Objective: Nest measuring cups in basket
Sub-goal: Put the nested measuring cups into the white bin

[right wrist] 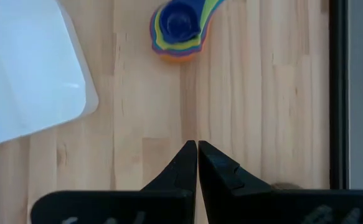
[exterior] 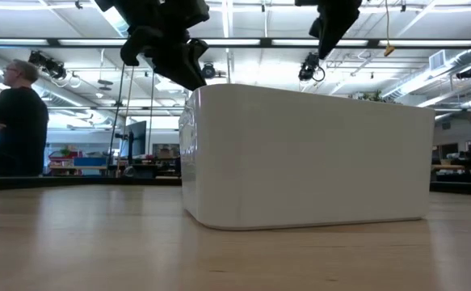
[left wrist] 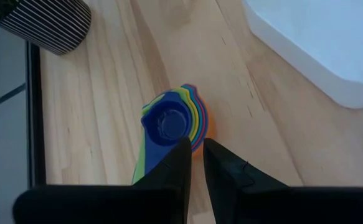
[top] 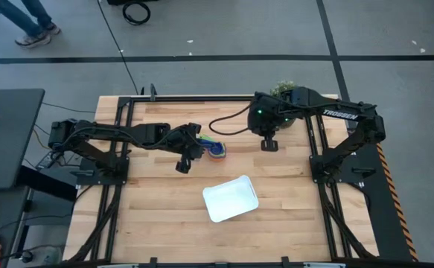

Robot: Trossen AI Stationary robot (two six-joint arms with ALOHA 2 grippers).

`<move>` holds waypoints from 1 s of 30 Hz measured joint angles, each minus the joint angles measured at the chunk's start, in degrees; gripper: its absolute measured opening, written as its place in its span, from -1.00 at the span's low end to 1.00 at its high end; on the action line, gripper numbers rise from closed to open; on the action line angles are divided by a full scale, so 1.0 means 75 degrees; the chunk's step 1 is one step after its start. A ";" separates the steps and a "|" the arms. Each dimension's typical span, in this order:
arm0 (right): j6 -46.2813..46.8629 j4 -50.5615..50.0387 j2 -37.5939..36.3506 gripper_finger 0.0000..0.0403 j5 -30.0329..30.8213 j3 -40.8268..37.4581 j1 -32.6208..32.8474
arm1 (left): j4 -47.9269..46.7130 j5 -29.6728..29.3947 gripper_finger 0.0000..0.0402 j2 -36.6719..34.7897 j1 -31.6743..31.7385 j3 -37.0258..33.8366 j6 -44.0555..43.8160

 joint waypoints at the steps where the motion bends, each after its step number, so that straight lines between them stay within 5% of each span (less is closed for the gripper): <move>1: -0.0002 0.0081 0.0000 -0.89 0.0000 0.0000 0.0000 | 0.0017 0.0000 -0.75 0.0000 0.0000 0.0000 0.0001; 25: 0.0001 0.0676 0.0000 -0.89 0.0000 0.0000 0.0000 | -0.0019 -0.0003 -0.75 0.0000 0.0006 0.0000 0.0026; 30: 0.0001 0.0678 0.0000 -0.89 0.0000 0.0001 0.0001 | -0.0027 0.0024 -0.75 0.0000 0.0006 0.0000 0.0811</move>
